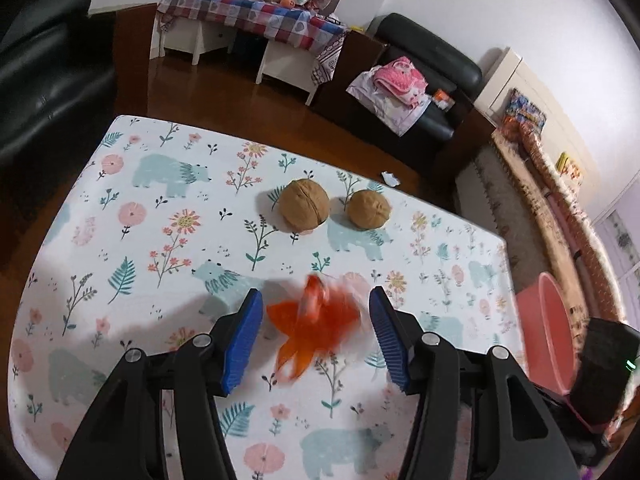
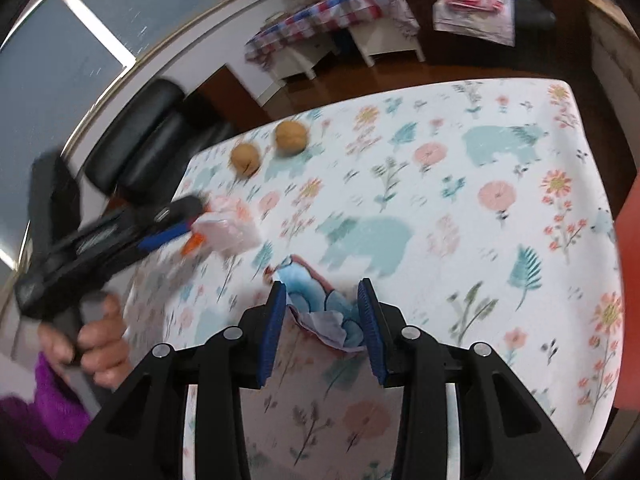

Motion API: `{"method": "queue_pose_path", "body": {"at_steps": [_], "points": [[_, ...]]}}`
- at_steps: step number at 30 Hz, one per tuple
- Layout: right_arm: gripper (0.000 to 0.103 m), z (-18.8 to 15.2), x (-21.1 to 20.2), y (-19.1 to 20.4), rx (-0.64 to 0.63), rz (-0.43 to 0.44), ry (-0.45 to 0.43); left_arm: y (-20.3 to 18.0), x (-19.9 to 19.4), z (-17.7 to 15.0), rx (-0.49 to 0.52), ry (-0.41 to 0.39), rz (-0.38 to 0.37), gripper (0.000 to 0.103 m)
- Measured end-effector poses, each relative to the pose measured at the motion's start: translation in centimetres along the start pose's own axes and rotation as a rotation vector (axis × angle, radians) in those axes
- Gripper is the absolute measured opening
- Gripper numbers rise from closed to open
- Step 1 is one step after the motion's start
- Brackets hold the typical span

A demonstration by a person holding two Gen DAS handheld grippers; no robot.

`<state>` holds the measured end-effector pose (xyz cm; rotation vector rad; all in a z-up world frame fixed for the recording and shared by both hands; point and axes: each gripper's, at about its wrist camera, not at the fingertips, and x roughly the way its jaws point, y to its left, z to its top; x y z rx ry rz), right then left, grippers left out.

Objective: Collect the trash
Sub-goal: 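Grasp the red wrapper with the right tool while the left tool grasps the orange ribbon, then lift the wrapper and ribbon and carry both tools over the pink bucket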

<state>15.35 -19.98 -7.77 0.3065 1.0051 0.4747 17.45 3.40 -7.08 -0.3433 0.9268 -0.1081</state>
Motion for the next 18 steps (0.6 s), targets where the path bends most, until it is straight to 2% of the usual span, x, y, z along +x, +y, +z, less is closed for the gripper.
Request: {"method": "queue_pose_path", "body": {"at_steps": [6,9,13,18], "points": [[0.038,-2.0,-0.1,2.3,-0.081,0.051,0.070,-0.3,0.3,-0.3,0.036,-0.007,-0.005,0.055],[0.038,-2.5,0.0,3.4,-0.126,0.034,0.076,-0.2,-0.1,-0.5,0.050,-0.009,-0.016,0.048],[0.038,-3.0,-0.1,4.3,-0.159,0.060,0.109,-0.4,-1.1,-1.1,0.092,-0.022,-0.047,0.025],[0.044,-4.3,-0.3,5.9,-0.233,0.079,0.174,-0.7,-3.1,-1.6,0.129,-0.053,-0.069,0.023]]}}
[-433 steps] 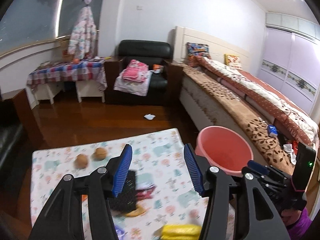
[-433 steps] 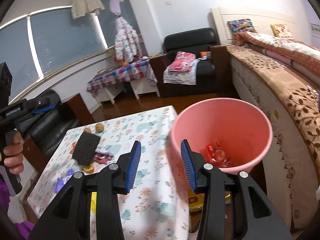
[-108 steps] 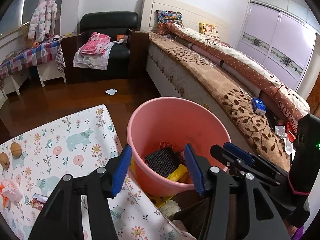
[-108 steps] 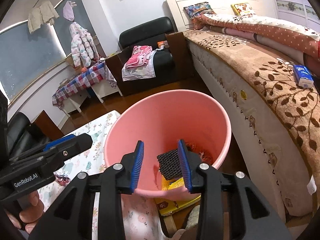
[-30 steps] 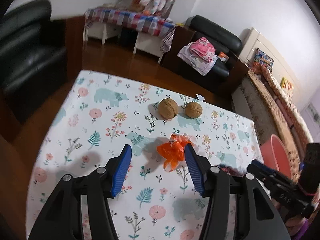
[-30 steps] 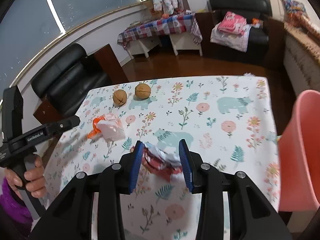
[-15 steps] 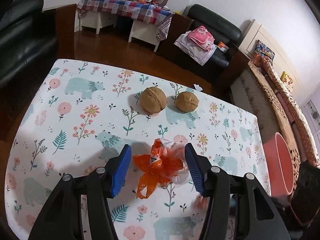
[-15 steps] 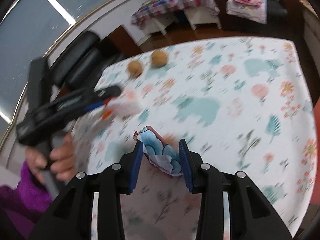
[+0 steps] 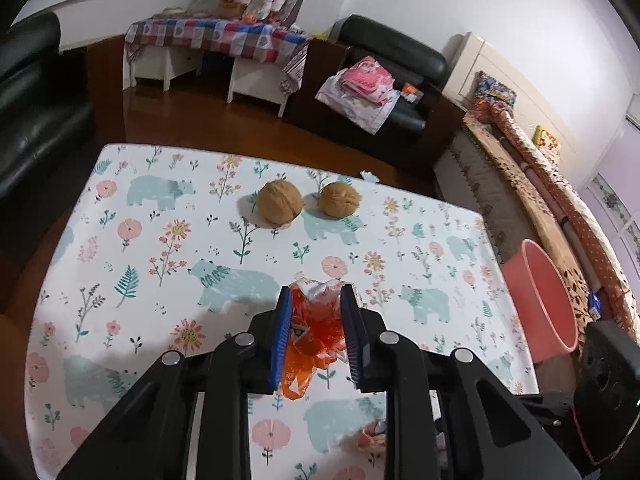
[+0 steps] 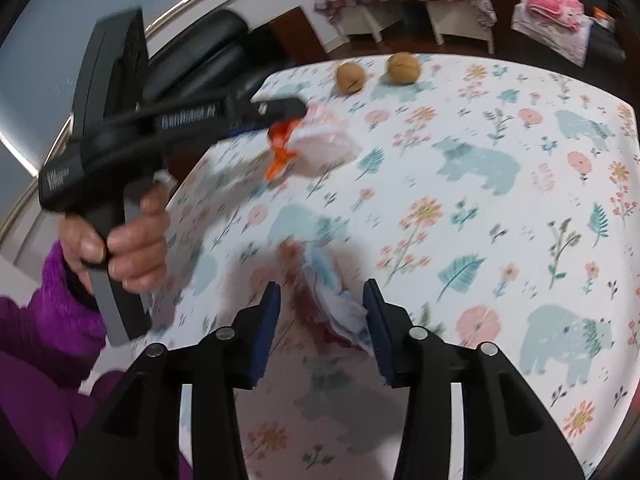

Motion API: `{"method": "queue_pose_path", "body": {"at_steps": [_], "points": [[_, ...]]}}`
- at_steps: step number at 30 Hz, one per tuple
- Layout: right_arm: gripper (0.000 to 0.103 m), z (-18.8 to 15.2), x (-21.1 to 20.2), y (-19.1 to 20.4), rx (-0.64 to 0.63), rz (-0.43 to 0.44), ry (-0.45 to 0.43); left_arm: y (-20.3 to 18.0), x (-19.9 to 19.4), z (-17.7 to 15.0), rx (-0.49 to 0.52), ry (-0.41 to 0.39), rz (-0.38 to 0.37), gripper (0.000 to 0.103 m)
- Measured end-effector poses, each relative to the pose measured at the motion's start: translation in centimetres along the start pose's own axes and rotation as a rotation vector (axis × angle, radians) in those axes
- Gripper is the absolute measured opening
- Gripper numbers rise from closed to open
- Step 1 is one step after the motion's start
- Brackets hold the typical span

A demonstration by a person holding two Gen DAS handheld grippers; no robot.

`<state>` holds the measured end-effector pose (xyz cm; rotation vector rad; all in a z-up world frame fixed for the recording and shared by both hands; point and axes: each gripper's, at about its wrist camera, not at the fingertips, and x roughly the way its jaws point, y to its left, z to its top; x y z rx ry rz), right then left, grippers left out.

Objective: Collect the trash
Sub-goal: 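Lift the wrapper and ribbon and carry both tools over the pink bucket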

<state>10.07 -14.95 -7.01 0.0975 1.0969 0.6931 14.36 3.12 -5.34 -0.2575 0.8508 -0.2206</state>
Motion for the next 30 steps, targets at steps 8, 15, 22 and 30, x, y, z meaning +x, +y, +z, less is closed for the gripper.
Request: {"method": "queue_pose_path", "body": {"at_steps": [8,15,22,30], "points": [[0.044,-1.2,-0.2,2.4,-0.103,-0.011,0.030,-0.1,-3.9,0.5,0.026,-0.067,-0.032,0.023],[0.044,-0.3,0.3,2.3,-0.060,-0.057,-0.014,0.3,-6.0,-0.1,0.018,-0.093,-0.043,0.023],[0.028,-1.1,1.4,4.0,-0.114,-0.147,-0.042,0.6,-6.6,-0.4,-0.001,-0.086,-0.030,0.023],[0.022,-1.5,-2.4,2.9,-0.056,-0.188,-0.191,-1.1,-7.0,-0.5,0.019,-0.092,-0.039,0.023]]}}
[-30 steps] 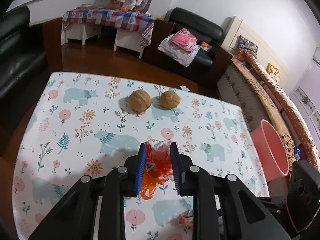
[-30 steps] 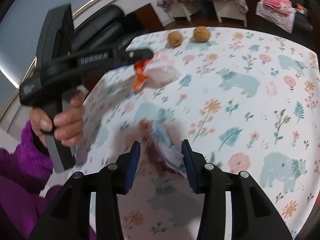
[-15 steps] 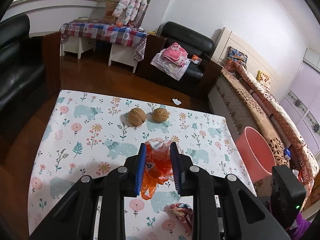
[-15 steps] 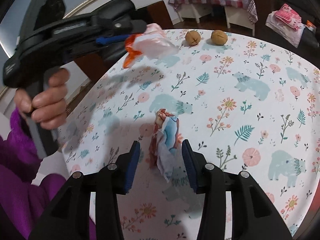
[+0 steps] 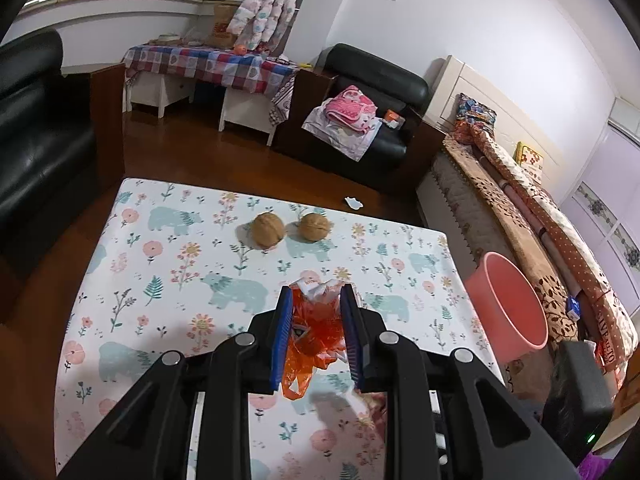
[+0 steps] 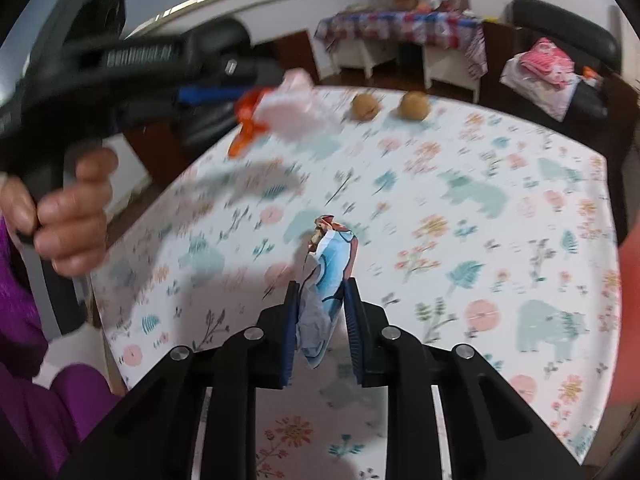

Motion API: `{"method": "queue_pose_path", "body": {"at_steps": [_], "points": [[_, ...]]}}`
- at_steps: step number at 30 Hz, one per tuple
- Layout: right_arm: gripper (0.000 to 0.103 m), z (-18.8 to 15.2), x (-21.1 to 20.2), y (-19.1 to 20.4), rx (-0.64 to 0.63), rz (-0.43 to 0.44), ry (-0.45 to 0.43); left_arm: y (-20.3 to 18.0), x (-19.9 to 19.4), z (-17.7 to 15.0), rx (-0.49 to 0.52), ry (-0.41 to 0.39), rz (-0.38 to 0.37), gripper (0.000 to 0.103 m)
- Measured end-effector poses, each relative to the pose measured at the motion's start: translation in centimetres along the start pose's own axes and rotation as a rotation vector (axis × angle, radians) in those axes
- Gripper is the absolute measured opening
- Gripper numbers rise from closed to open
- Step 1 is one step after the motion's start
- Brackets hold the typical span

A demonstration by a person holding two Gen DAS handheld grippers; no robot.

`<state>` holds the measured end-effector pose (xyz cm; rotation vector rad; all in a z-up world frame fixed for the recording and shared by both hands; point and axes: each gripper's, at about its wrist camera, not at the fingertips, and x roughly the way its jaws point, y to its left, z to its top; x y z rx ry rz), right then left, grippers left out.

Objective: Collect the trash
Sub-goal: 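Lift the wrapper and ribbon and carry both tools over the pink bucket, then open both tools to drop the wrapper and ribbon into the bucket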

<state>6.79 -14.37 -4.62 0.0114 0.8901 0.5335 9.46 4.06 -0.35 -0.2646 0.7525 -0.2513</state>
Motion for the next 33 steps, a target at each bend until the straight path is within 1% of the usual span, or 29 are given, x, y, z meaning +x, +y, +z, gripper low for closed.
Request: {"method": "queue_pose_path", "body": {"at_steps": [6,9,17,20,26,31,33], "points": [[0.022,0.0,-3.9,-3.5,0.122,-0.074,-0.119,-2.9,0.2,0.3,0.039,0.001,-0.031,0.023],[0.022,-0.4,-6.0,-5.5,0.190,-0.128,-0.176,-4.7,0.6,0.6,0.067,0.003,-0.049,0.023],[0.022,-2.4,-12.3,-12.3,0.375,-0.313,-0.319,-12.1,2.3,1.8,0.165,0.003,-0.148,0.023],[0.023,-3.3,-14.1,-14.8,0.434,-0.361,-0.357,-15.5,3.3,2.0,0.205,0.009,-0.187,0.023],[0.022,-5.0,-16.0,-18.3,0.493,-0.460,-0.385,-22.4,6.4,1.5,0.287,0.044,-0.243,0.023],[0.023,-6.5,-16.7,-21.6,0.542,-0.487,-0.372,-27.4,9.4,0.4,0.361,0.080,-0.255,0.023],[0.023,-6.9,-16.8,-22.0,0.556,-0.487,-0.368,-28.9,10.6,-0.1,0.375,0.098,-0.257,0.023]]}}
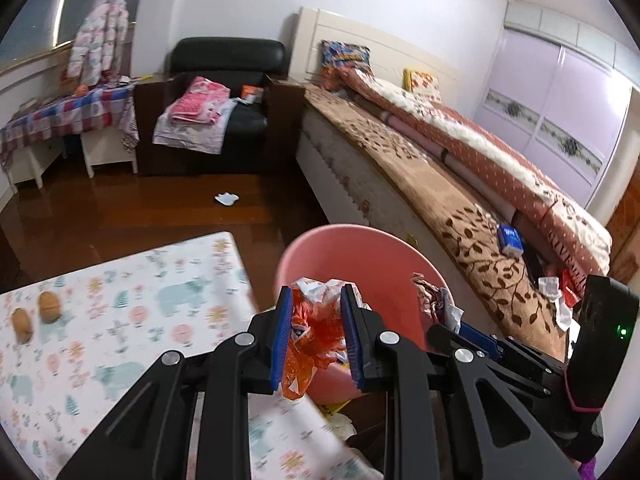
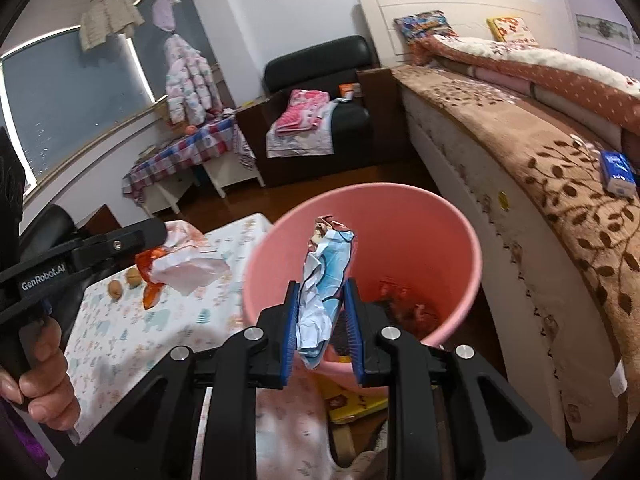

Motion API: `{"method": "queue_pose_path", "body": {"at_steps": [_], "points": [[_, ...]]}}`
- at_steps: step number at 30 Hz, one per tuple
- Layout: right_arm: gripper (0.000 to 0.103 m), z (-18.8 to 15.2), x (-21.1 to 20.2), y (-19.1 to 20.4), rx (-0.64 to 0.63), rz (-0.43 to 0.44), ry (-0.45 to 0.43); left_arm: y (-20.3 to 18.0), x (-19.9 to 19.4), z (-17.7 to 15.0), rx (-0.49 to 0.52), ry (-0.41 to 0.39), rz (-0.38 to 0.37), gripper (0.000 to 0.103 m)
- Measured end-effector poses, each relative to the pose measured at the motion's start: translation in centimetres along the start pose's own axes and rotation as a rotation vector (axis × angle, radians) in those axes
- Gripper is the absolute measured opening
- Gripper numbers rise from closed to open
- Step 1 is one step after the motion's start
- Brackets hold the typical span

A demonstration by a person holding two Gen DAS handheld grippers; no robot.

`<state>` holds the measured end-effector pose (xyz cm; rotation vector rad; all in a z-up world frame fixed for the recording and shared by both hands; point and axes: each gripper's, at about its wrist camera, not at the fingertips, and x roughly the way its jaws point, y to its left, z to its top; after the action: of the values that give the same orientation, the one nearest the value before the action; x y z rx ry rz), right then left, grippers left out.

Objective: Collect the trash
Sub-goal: 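Open both tools to drop the wrapper and ribbon into the bucket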

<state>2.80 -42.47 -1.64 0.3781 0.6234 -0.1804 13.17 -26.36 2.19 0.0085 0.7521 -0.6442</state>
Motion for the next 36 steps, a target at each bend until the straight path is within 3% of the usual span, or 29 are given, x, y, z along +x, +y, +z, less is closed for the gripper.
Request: {"method": "queue_pose_path", "body": {"at_steps": [7,14,18,20,22,32,34,36], "points": [[0.023,0.0,1.1,-2.4,0.025,-0.027,0.016,-2.8,5.2,-0.3,0.044,0.076,-0.005,0.024],[0.023,0.1,2.5,-3.0,0.024,-0.033,0.037,-3.2,7.5,-1.0,0.059,0.112,0.001,0.025],[0.027,0.1,3.1,-3.2,0.029,-0.028,0.047,-3.0,7.7,-1.1,0.061,0.112,-0.006,0.029],[0.034,0.1,3.2,-3.2,0.029,-0.027,0.048,-3.1,7.6,-1.1,0.059,0.109,-0.009,0.046],[0.038,0.2,3.2,-3.1,0.026,-0.020,0.049,-3.0,7.3,-1.1,0.054,0.094,-0.008,0.049],[0.039,0.0,1.5,-1.6,-0.001,-0.028,0.024,-2.7,5.0,-1.2,0.039,0.067,0.031,0.051],[0.050,-0.3,1.0,-1.2,-0.010,-0.040,0.015,-2.7,4.2,-1.4,0.041,0.062,0.030,0.051],[0.053,-0.5,0.3,-0.7,-0.014,-0.044,0.004,-2.6,3.5,-1.6,0.040,0.049,0.040,0.051]]}}
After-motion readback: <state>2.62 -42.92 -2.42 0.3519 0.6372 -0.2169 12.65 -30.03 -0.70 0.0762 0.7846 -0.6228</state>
